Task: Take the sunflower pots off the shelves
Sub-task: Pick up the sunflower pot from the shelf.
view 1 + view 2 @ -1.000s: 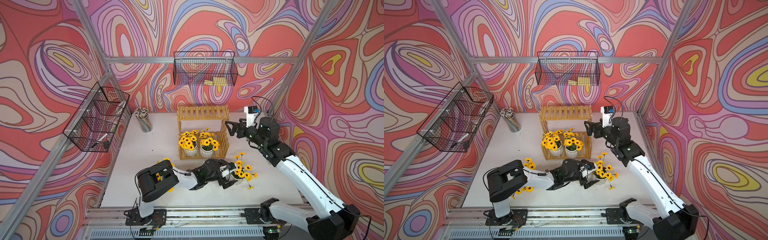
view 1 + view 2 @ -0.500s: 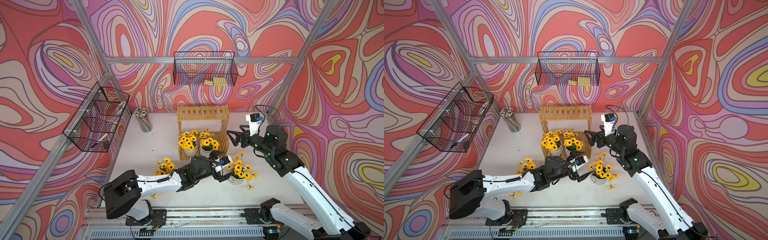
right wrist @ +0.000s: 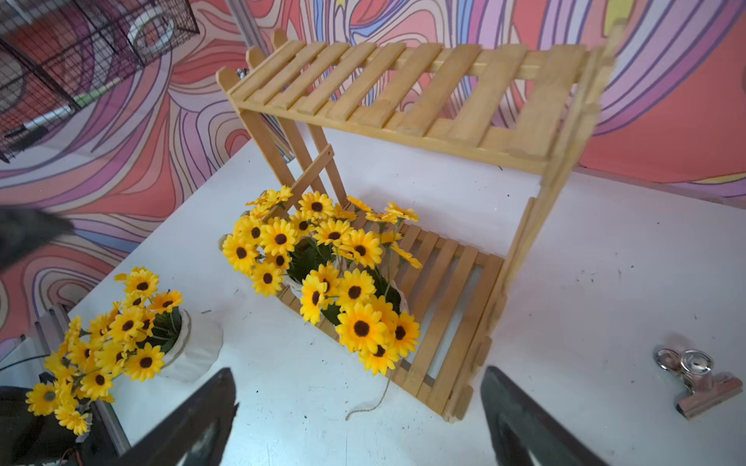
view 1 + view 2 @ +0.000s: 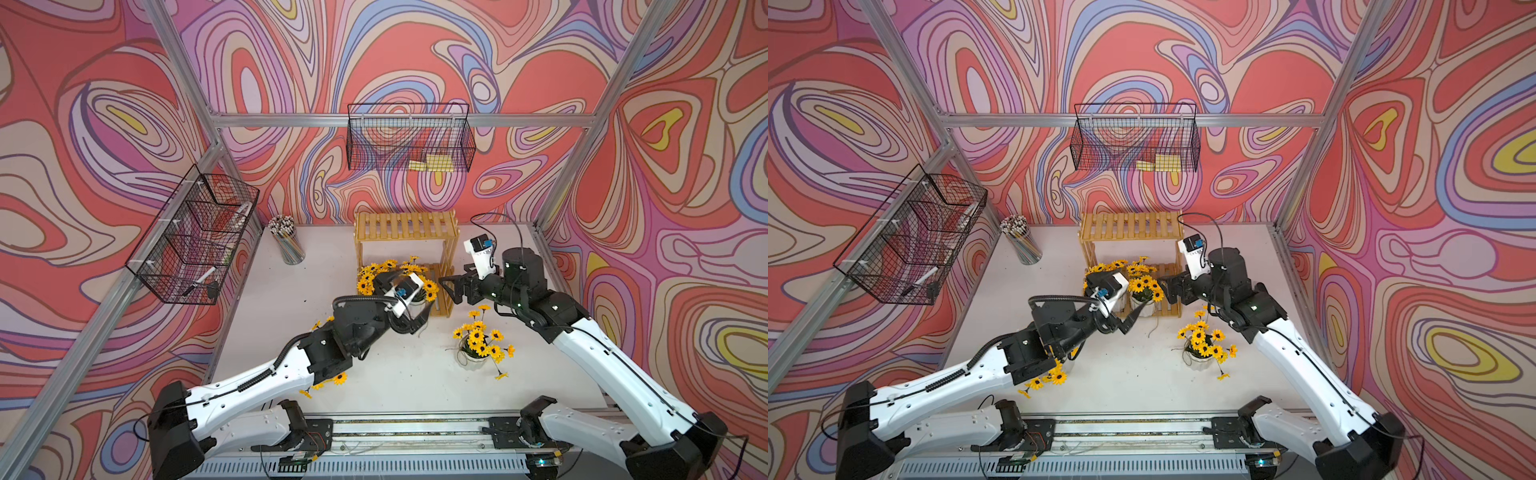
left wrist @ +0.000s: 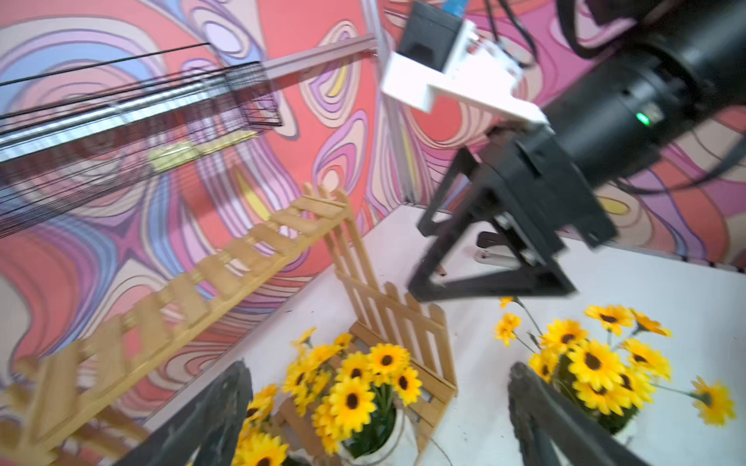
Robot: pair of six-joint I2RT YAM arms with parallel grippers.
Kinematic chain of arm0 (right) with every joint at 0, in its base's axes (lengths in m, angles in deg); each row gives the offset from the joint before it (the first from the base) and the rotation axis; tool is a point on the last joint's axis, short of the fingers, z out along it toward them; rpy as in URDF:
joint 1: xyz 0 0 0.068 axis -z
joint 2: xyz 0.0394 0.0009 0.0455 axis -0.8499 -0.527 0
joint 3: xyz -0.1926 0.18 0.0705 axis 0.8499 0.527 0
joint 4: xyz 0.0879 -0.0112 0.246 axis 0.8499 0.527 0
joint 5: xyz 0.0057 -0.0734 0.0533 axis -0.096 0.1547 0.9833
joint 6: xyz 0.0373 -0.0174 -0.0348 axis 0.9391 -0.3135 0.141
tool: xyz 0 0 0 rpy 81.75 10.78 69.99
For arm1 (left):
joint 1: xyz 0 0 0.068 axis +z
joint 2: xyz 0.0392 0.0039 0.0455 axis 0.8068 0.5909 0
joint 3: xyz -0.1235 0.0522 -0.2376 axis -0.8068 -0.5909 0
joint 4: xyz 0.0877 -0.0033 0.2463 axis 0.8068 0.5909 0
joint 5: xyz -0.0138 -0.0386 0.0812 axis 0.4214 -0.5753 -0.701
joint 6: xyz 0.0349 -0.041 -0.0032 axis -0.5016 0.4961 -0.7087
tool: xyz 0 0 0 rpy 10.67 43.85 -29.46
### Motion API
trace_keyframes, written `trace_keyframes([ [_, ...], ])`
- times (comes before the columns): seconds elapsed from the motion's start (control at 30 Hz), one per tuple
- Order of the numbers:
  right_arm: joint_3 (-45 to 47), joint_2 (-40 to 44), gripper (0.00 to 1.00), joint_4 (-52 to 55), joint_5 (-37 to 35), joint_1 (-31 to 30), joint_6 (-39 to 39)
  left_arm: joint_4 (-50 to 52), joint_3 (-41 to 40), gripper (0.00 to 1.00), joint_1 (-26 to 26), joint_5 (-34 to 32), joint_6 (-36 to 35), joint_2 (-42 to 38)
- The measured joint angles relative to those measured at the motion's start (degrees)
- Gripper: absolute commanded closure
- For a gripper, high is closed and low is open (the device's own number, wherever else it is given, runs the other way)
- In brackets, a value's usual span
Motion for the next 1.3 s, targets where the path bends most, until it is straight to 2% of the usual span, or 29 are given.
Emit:
trace_keyframes([
  [0.13,-0.13,-2.05,0.04,1.73,-2.71,-4.87,-0.02,3.85,1.36,0.01,4.22,-1.57,2.08,-4.94],
  [0.37,-0.13,-5.07,0.02,3.69,-6.25,-9.62,2.19,13.64,9.42,0.01,11.41,-2.78,6.49,-5.62],
  [0.47,-0.02,-7.08,0.02,4.20,-6.36,-10.05,4.02,17.05,12.31,0.00,15.63,-3.06,9.53,-5.25],
  [0.67,0.50,-9.11,0.02,4.98,-6.05,-10.05,7.67,19.58,12.37,0.00,18.69,-3.39,12.66,-5.73],
  [0.8,0.59,-10.93,0.02,5.03,-5.53,-10.05,9.51,21.38,12.37,0.00,22.71,-3.04,15.39,-5.73],
  [0.93,0.66,-13.27,0.02,5.03,-5.35,-10.05,10.99,22.40,12.37,0.00,24.68,-2.40,17.20,-5.70],
  [1.3,0.66,-19.32,0.02,4.09,-6.97,-10.05,13.40,22.53,12.31,0.00,25.79,-1.75,18.16,-5.70],
])
